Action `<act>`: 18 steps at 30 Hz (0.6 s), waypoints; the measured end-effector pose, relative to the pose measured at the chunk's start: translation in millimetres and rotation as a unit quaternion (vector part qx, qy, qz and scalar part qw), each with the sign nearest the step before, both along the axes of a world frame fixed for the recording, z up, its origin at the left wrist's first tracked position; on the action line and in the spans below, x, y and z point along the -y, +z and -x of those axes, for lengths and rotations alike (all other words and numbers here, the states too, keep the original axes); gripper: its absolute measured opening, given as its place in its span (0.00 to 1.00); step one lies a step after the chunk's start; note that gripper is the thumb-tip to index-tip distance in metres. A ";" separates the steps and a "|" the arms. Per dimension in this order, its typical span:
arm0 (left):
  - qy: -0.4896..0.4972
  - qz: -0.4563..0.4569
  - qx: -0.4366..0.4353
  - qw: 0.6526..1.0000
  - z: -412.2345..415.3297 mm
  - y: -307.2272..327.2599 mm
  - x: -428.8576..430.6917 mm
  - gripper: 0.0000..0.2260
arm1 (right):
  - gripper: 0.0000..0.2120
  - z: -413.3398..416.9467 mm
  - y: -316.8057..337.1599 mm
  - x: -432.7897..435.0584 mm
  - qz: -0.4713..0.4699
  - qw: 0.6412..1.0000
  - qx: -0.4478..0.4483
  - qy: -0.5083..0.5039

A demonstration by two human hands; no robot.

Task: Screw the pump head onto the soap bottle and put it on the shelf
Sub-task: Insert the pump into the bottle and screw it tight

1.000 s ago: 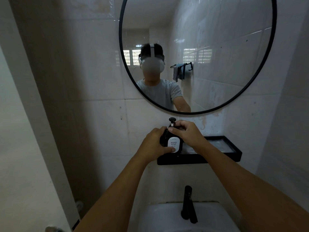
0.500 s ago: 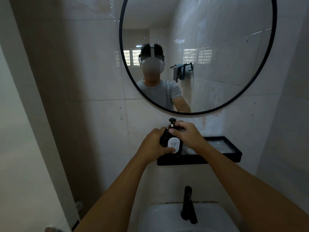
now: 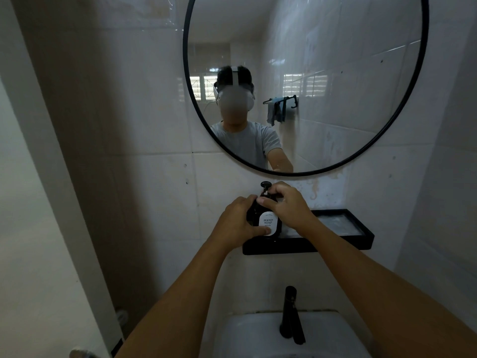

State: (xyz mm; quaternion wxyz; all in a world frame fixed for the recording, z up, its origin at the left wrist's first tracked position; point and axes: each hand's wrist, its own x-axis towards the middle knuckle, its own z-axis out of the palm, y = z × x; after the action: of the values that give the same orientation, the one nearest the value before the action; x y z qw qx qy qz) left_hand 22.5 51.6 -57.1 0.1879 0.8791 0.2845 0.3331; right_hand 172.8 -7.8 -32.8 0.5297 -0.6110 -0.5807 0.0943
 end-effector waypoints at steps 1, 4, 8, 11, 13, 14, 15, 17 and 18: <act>0.000 0.000 0.002 1.000 0.2 0.2 0.2 0.30 | 0.10 0.4 0.2 0.4 -0.001 1.000 0.003 -0.003; 0.000 0.001 0.007 1.000 0.8 -0.1 0.6 0.29 | 0.11 2.1 1.0 0.5 -0.008 1.000 0.010 -0.013; -0.003 0.004 0.009 1.000 1.2 0.1 1.3 0.28 | 0.12 4.6 -1.2 -2.0 -0.018 0.999 0.020 -0.030; -0.006 0.003 0.003 1.000 1.4 1.3 1.8 0.29 | 0.12 1.4 -2.1 -0.6 -0.005 1.000 0.003 -0.013; -0.011 -0.001 -0.013 1.000 1.7 1.4 2.0 0.31 | 0.15 -5.1 -2.6 3.2 0.015 1.000 -0.012 0.024; -0.014 0.001 -0.020 1.000 2.4 1.2 1.8 0.33 | 0.16 -8.9 -2.4 6.2 0.023 0.999 -0.017 0.042; -0.019 0.011 -0.021 1.000 3.7 1.0 1.4 0.36 | 0.17 -13.2 -2.2 9.7 0.031 0.998 -0.021 0.057; -0.026 0.049 -0.009 0.998 8.0 1.5 -0.2 0.43 | 0.20 -24.5 -2.6 16.7 0.057 0.994 -0.024 0.087; -0.027 0.061 -0.005 0.998 10.4 2.1 -1.9 0.45 | 0.24 -30.8 -2.5 19.7 0.078 0.991 -0.022 0.103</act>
State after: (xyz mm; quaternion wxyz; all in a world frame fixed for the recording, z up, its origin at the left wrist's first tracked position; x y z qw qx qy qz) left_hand 12.1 53.5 -55.0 0.2492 0.8748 0.2814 0.3057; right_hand 203.6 -27.5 -35.2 0.4810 -0.5851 -0.6193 0.2068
